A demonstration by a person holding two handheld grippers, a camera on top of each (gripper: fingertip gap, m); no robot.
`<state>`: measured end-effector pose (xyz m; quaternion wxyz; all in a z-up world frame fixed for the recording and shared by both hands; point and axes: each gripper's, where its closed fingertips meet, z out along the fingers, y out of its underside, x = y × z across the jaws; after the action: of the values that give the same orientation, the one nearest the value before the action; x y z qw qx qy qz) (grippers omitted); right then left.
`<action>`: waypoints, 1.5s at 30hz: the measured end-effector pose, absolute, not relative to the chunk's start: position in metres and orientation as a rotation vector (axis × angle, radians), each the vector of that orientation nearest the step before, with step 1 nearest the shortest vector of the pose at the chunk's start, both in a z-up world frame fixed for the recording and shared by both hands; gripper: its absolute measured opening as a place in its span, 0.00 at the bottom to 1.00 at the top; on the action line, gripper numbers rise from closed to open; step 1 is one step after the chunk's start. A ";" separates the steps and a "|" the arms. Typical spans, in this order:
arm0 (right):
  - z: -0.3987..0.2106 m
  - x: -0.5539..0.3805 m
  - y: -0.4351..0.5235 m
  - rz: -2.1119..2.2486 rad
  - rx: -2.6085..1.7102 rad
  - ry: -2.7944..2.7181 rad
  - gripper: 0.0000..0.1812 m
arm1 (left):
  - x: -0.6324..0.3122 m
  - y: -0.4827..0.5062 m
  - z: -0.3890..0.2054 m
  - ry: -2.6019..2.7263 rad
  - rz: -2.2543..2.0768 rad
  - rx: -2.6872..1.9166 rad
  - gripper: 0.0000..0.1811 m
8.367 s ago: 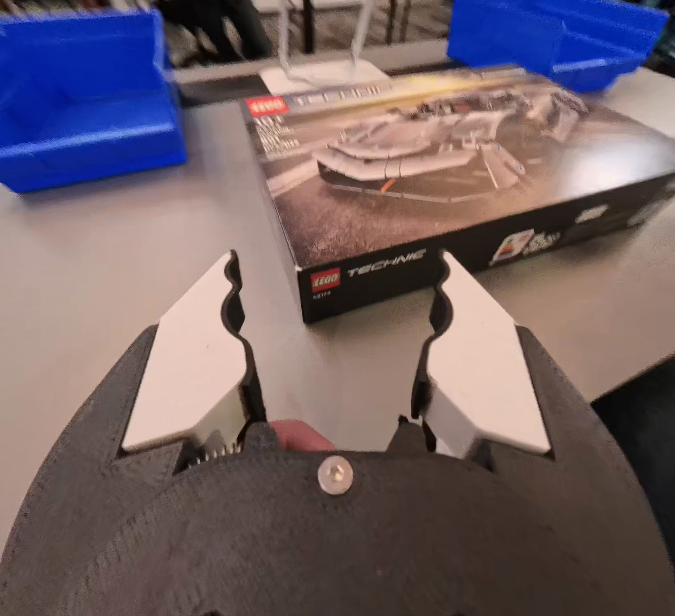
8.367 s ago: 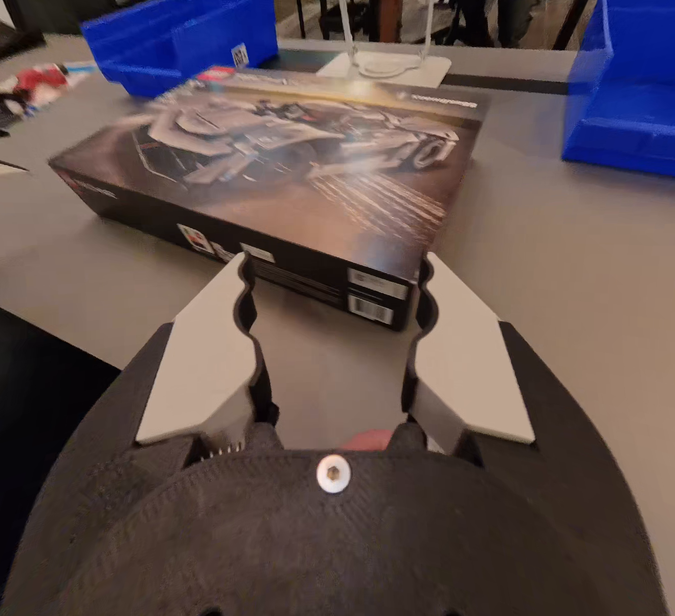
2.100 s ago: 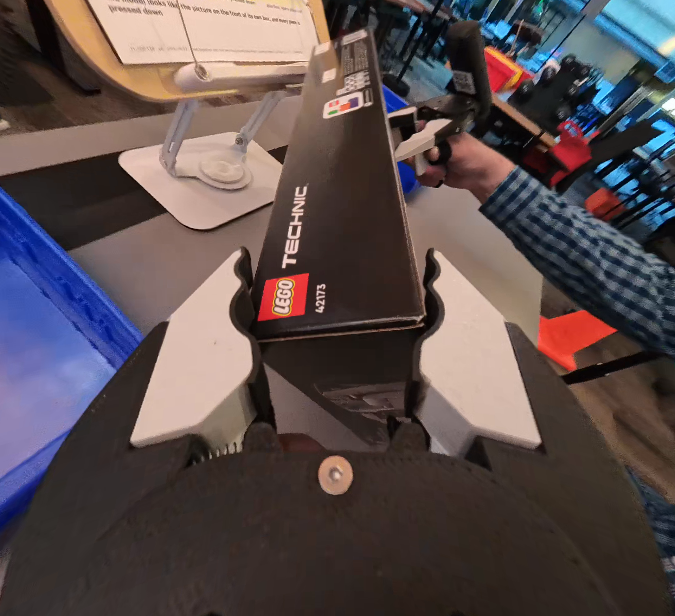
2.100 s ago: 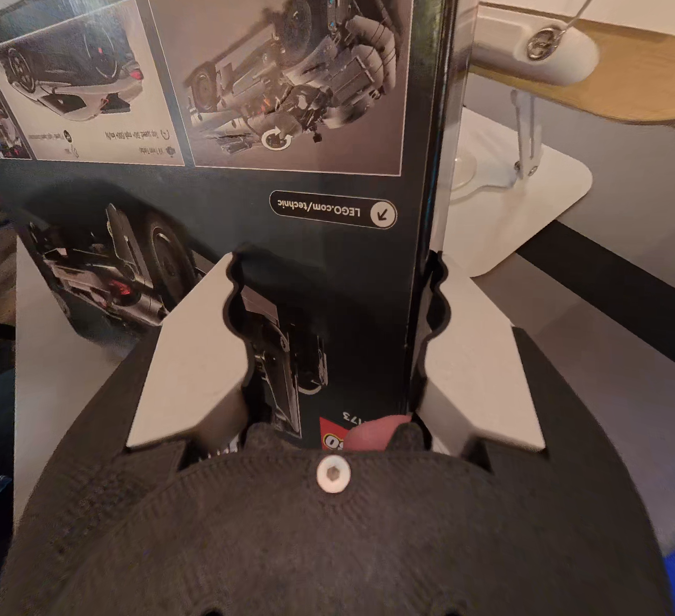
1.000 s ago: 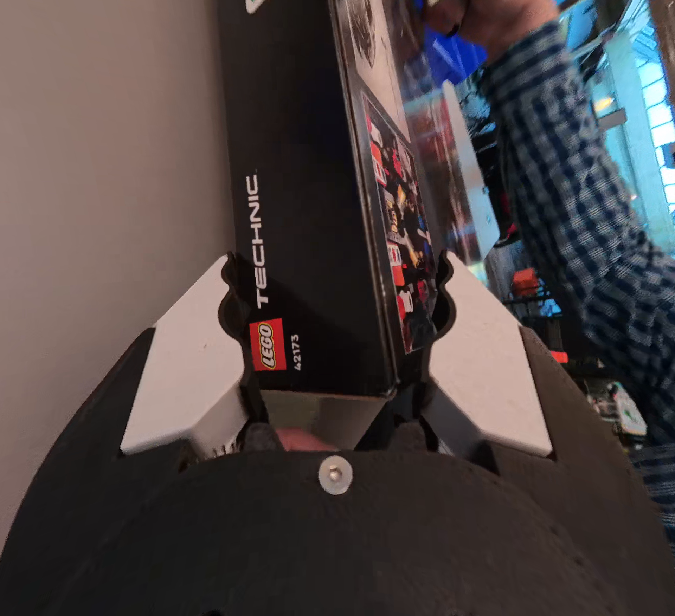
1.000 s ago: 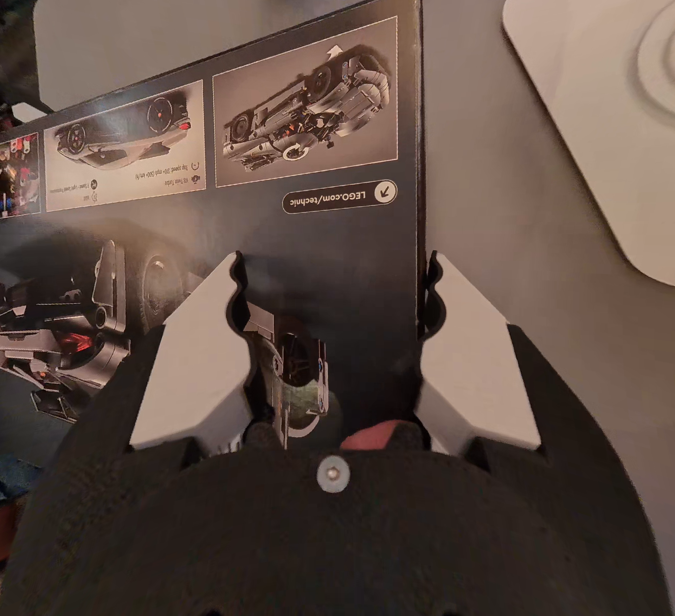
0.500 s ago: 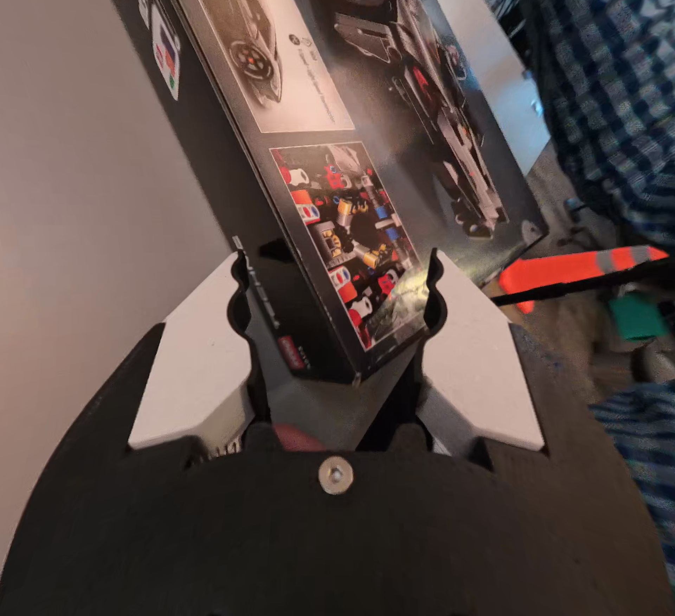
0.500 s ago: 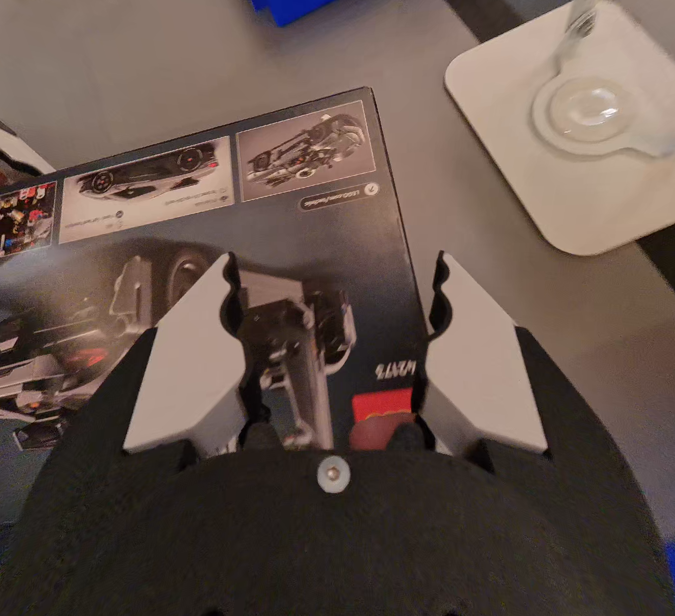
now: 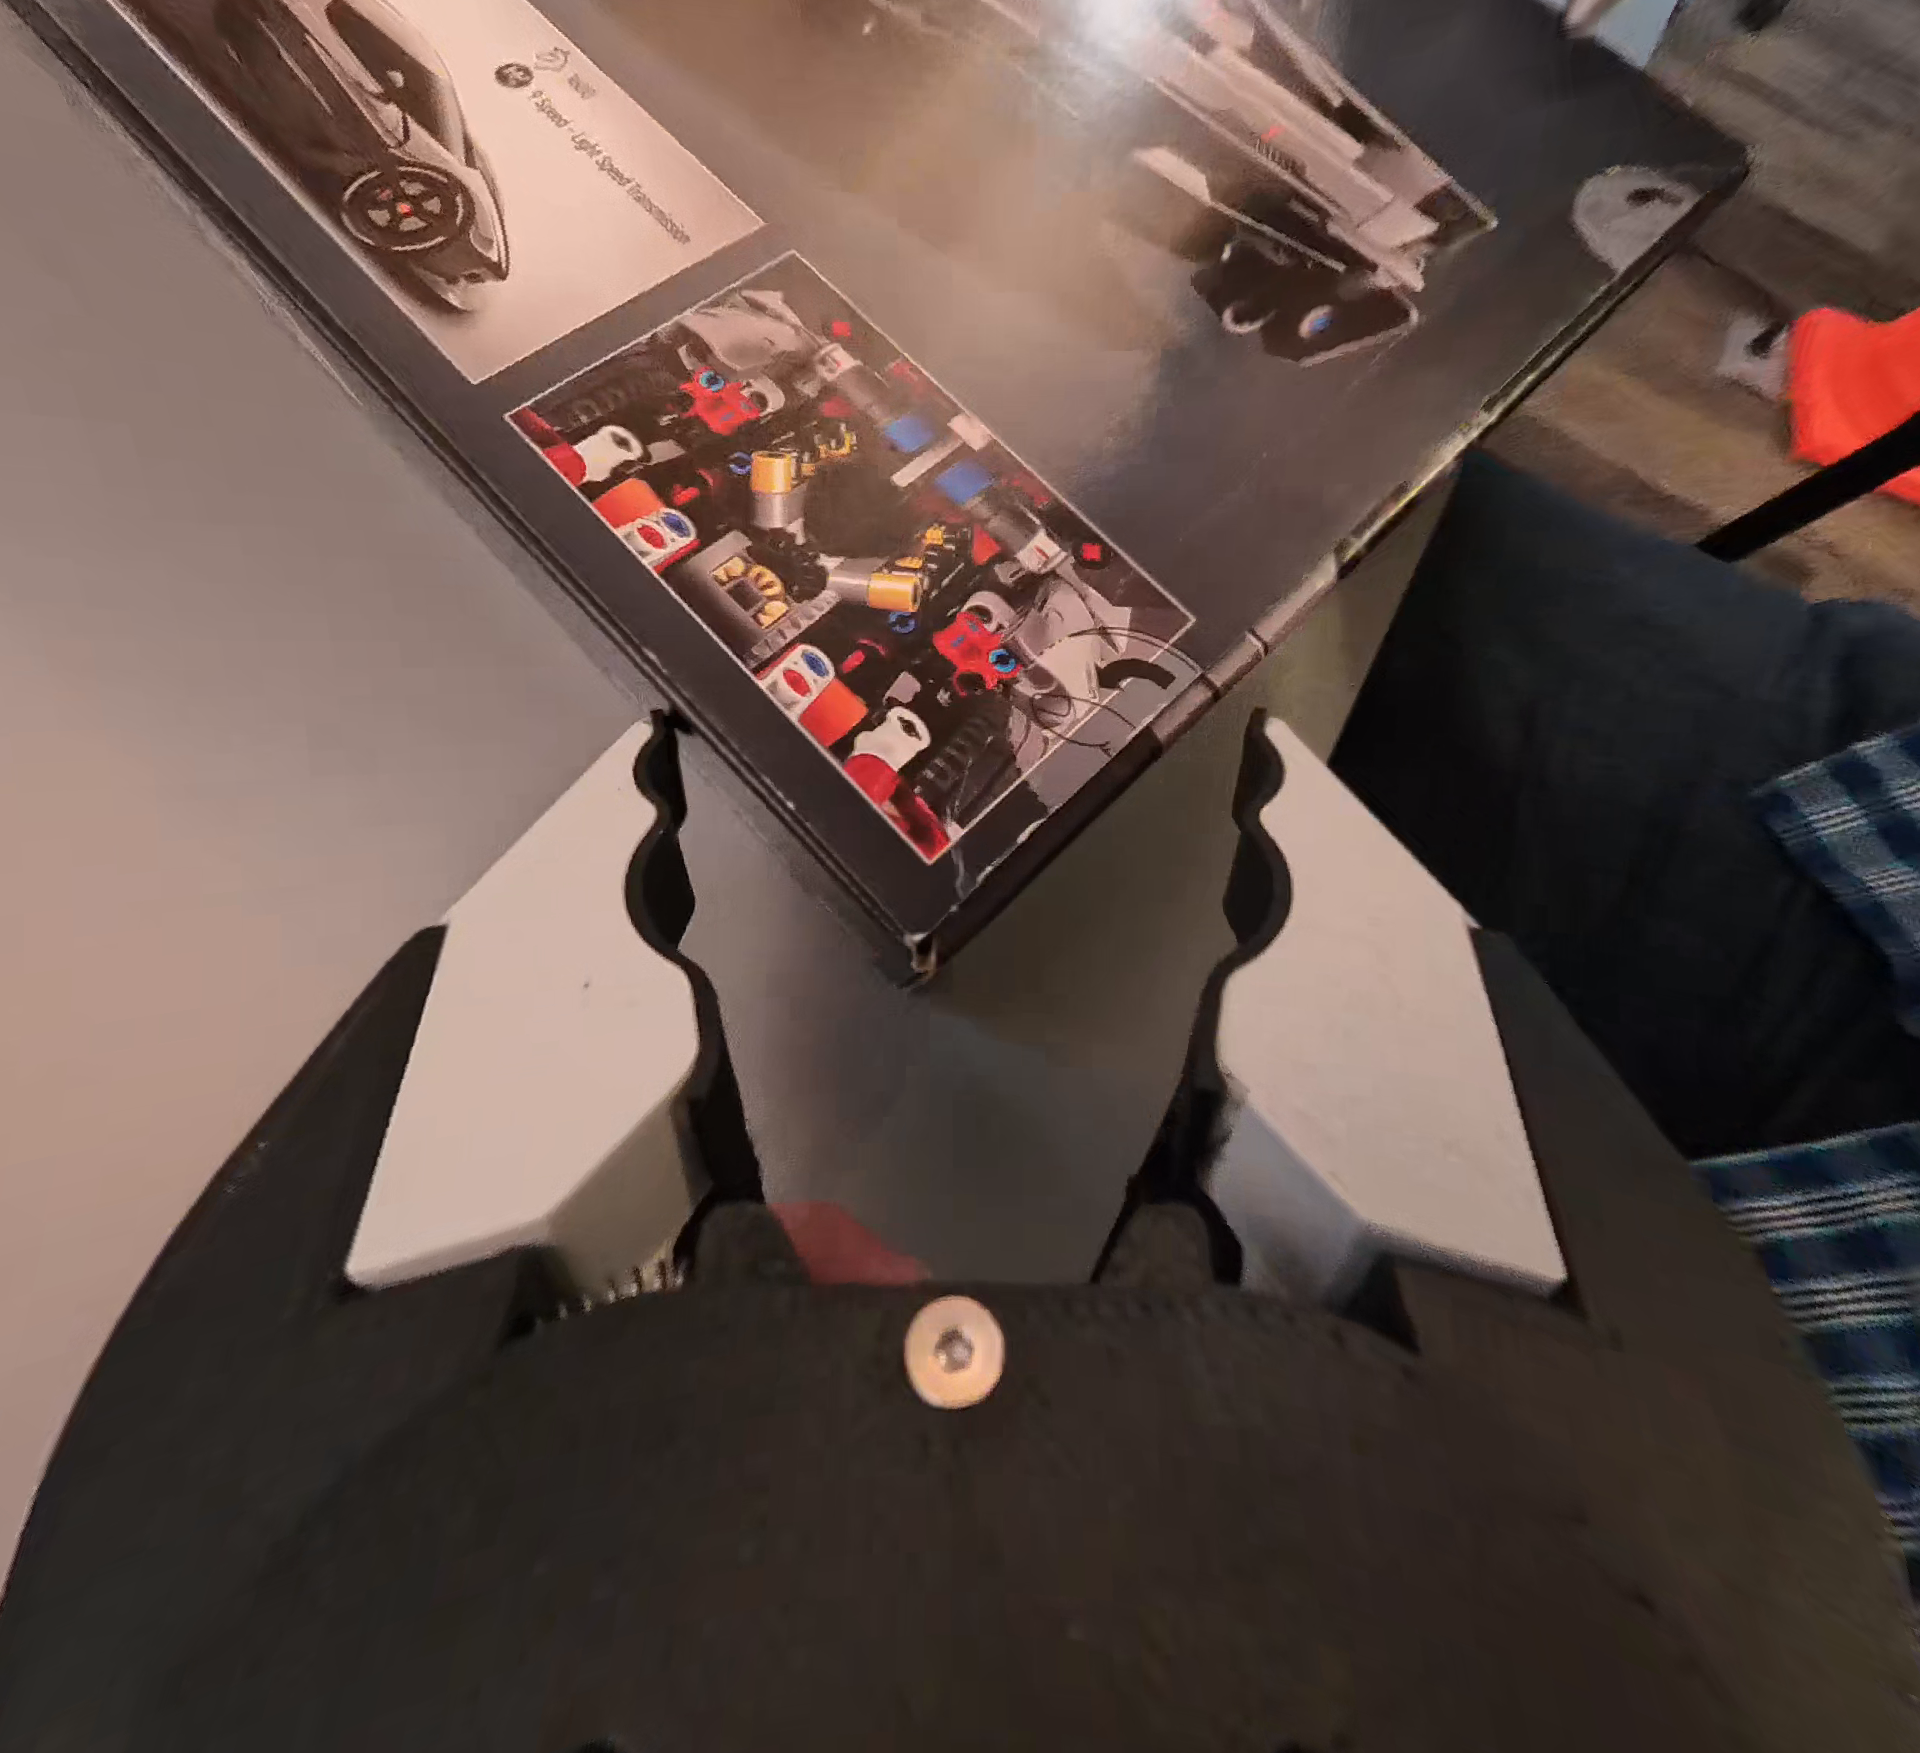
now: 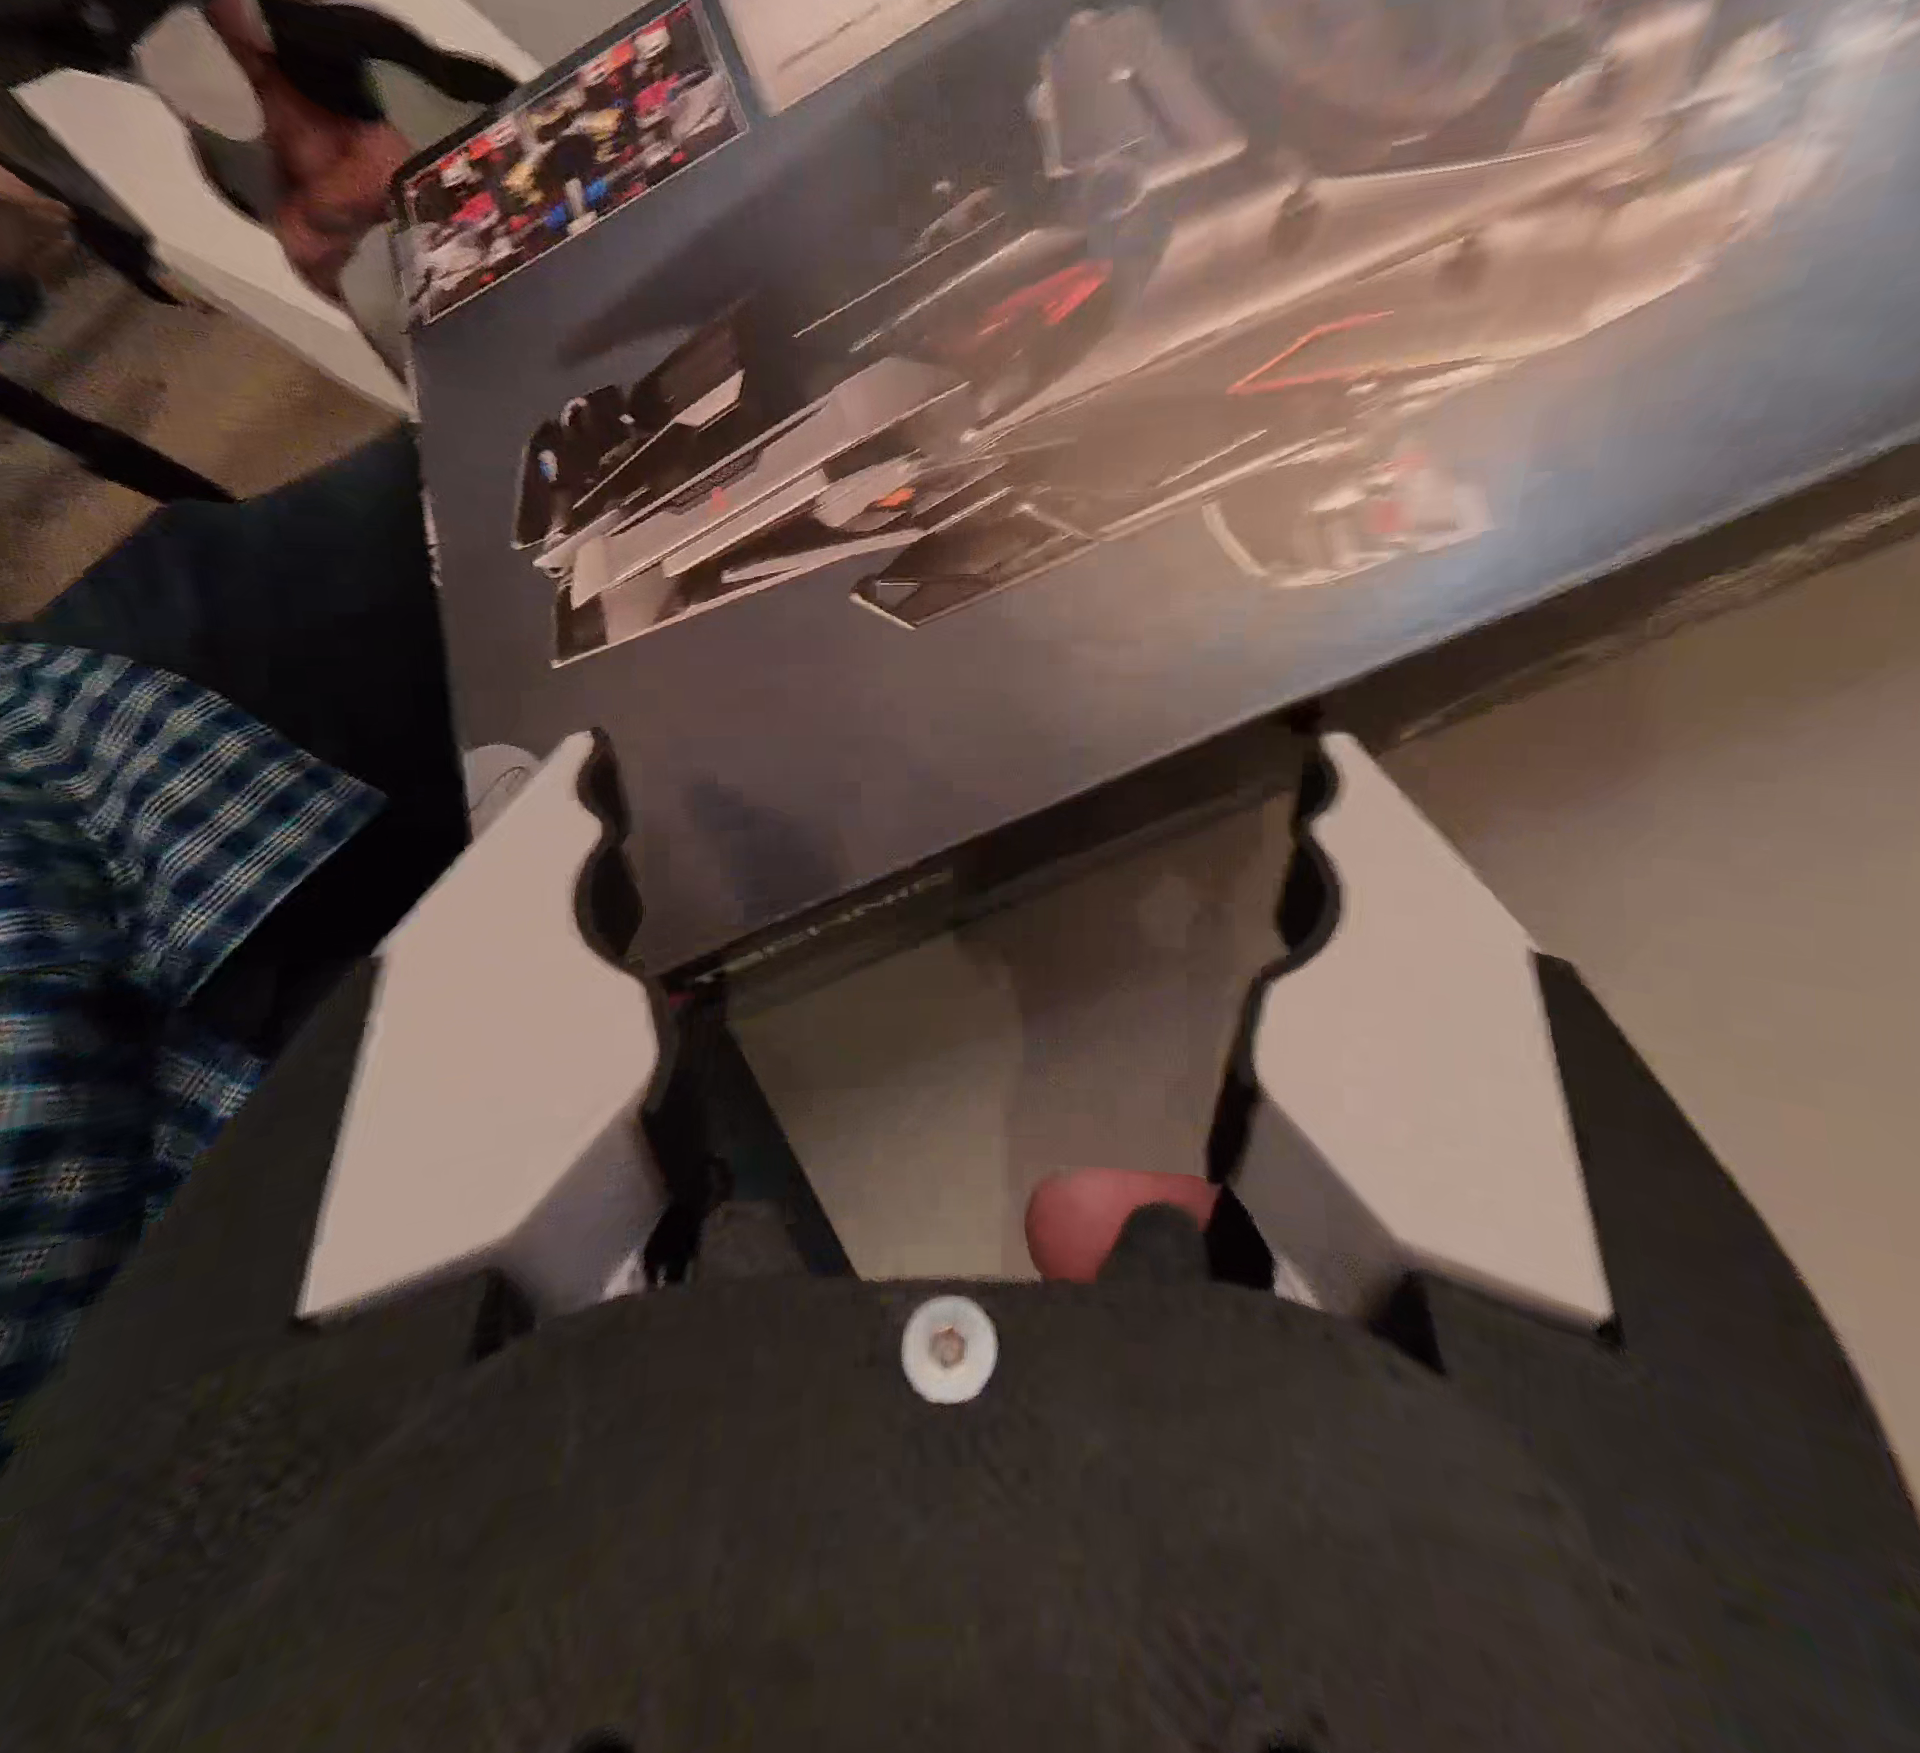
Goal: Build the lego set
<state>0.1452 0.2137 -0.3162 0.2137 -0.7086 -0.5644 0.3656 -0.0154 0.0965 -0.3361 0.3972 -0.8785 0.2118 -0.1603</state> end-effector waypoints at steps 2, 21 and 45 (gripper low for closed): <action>-0.321 0.140 0.216 0.962 -1.930 -1.578 0.72 | -0.014 0.095 -0.337 0.533 -0.368 -2.236 0.57; -0.323 0.051 0.258 0.980 -1.839 -1.722 0.74 | -0.057 0.098 -0.341 0.308 -0.137 -2.247 0.49; -0.240 0.077 0.188 0.578 -1.598 -1.401 0.18 | -0.025 0.126 -0.264 0.413 0.166 -2.019 0.20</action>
<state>0.0773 0.1878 -0.2400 0.4523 -0.6471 -0.5674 0.2341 -0.0251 0.1263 -0.2640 0.5118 -0.8390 0.1716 0.0689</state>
